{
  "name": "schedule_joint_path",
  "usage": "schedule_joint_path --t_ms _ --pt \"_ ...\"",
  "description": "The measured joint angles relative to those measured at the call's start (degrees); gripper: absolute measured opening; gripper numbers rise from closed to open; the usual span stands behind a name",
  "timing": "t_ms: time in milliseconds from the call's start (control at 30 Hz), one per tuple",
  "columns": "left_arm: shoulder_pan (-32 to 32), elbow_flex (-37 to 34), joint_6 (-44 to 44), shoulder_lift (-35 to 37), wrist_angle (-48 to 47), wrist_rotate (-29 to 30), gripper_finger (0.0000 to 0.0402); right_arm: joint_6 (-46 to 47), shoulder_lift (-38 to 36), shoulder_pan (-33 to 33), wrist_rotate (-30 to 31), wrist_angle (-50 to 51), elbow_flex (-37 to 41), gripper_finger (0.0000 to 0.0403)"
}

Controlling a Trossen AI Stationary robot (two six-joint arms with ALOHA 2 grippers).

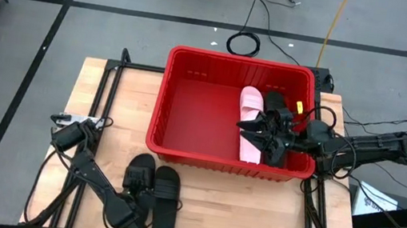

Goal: Pick and place slides into bin
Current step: Put the black slipper into the red bin

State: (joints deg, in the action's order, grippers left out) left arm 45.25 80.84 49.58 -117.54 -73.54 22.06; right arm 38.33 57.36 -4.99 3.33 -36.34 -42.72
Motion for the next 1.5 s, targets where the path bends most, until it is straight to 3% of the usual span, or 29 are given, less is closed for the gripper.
schedule_joint_path --t_ms 133,467,1200,1500 --pt "-0.3 0.0 -1.1 -0.1 0.0 0.4 0.0163 0.0 0.0 0.0 0.0 0.0 0.0 0.0212" --pt "0.2 0.0 0.0 1.8 -0.4 -0.5 0.0010 0.0 0.0 0.0 0.0 1.1 0.0 0.0212" --pt "2.6 0.0 9.6 23.3 -1.1 0.1 0.0001 -0.6 0.0 0.0 0.0 3.3 0.0 0.0212" --pt "4.2 0.5 8.9 28.7 5.2 -1.1 0.0001 -1.3 0.0 0.0 0.0 3.6 0.0 0.0212"
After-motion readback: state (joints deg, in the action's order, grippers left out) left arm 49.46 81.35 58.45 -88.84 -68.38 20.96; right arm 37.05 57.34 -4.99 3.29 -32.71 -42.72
